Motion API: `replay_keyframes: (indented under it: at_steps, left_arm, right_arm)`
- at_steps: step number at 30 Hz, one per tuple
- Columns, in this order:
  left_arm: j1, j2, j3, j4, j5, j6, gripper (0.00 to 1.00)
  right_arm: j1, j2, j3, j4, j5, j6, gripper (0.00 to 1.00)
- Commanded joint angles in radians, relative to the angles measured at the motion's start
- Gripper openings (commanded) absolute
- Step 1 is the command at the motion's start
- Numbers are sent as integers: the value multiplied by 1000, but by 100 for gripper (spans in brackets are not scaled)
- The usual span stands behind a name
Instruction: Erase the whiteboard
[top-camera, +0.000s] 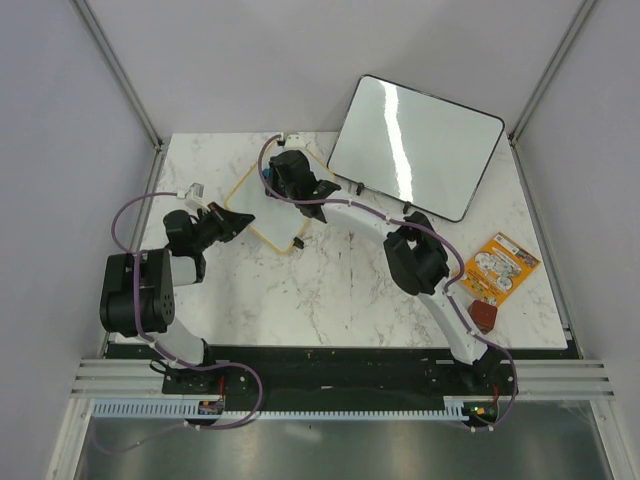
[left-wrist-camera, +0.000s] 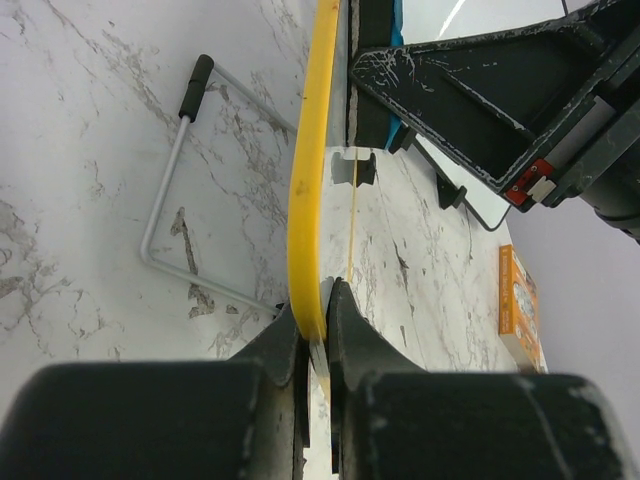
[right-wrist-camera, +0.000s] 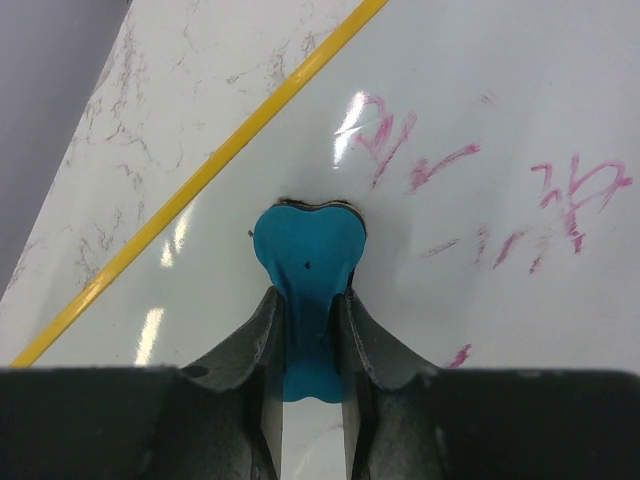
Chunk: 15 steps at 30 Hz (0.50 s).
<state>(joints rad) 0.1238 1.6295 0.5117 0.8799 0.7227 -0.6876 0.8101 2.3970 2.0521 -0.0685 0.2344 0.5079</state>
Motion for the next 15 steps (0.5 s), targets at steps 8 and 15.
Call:
replay_keyframes:
  at_steps: [8, 15]
  left_arm:
    - [-85, -2, -6, -62, 149, 220, 2]
    - [-87, -3, -6, -67, 149, 221, 2]
  right_arm:
    - [38, 134, 60, -148, -290, 18, 0]
    - [95, 134, -85, -154, -293, 38, 0]
